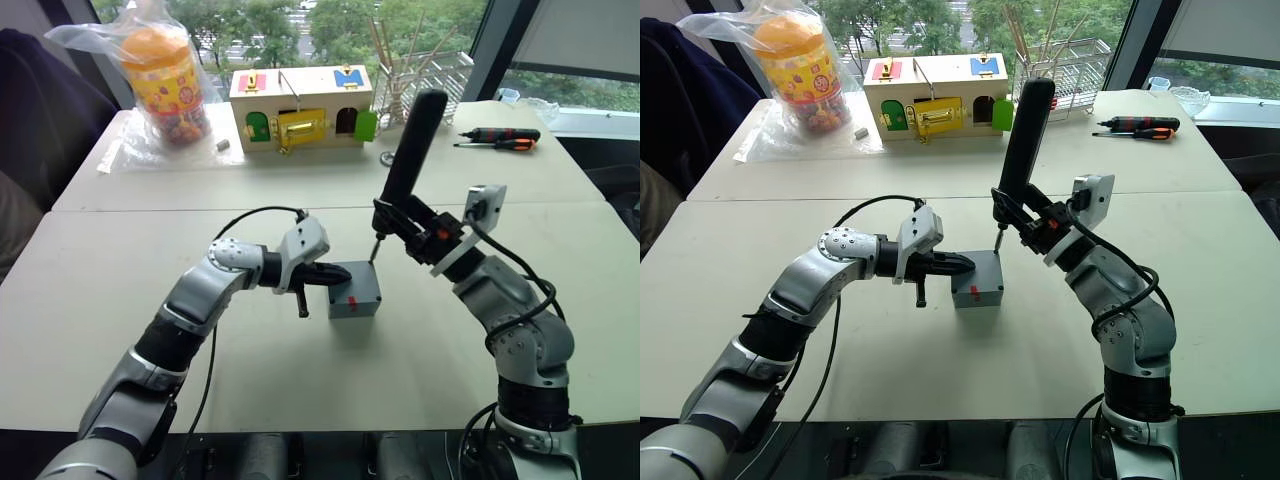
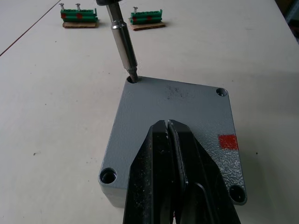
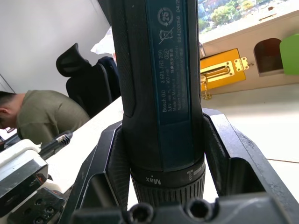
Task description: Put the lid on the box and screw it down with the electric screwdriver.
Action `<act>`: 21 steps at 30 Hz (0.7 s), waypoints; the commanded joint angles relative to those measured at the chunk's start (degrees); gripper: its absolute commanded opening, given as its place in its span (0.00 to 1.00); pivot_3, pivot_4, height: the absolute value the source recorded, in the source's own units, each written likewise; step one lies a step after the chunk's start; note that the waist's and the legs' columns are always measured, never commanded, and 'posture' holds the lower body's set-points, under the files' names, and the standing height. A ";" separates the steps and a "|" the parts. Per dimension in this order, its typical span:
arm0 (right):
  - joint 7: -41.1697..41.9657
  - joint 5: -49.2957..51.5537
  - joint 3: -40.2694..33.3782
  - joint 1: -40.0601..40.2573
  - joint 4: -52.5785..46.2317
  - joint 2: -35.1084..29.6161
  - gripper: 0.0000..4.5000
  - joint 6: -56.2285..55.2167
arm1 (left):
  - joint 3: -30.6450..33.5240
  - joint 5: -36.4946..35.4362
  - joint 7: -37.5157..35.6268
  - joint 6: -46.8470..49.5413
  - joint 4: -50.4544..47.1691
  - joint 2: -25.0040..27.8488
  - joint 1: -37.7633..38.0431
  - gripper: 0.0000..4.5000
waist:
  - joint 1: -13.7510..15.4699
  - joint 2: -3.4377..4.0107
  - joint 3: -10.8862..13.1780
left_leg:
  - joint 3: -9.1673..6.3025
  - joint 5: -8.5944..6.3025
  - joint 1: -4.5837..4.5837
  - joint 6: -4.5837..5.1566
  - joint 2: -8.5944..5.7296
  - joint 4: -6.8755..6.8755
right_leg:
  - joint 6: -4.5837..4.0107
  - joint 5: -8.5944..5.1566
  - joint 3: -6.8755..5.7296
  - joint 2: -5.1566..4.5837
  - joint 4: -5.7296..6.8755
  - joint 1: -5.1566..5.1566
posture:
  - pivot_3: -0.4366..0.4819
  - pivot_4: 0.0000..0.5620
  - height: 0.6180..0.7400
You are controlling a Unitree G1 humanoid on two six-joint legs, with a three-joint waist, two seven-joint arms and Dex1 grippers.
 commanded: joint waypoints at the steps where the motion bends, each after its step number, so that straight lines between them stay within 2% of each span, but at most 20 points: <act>1: 0.55 -0.28 0.71 -0.08 -1.57 -0.38 0.39 -2.57 | 0.64 -0.10 -0.11 0.09 -1.20 -0.11 0.24 0.00 | -0.01 0.00 0.00 | 0.00 0.00 0.00 0.00 0.00 0.00 | 0.00 0.00 0.00 0.00 0.00 0.00 | 0.48 0.27 0.74; 10: 1.76 -3.40 3.94 2.27 -0.35 -0.57 0.39 -6.52 | 0.42 0.34 -0.11 -0.13 -0.86 -0.24 0.18 0.00 | -0.05 -0.04 -0.02 | -0.01 0.00 0.02 0.00 0.00 0.00 | 0.00 0.00 0.00 0.00 0.00 0.02 | 0.48 0.27 0.74; 21: 0.20 -3.88 3.68 -0.50 2.71 0.85 0.39 -9.69 | 0.40 0.41 -0.22 -0.12 -0.34 -0.60 -0.06 0.00 | 0.00 -0.06 -0.04 | -0.03 0.00 0.04 0.00 0.01 0.03 | 0.00 0.00 0.00 0.00 0.03 0.03 | 0.48 0.27 0.74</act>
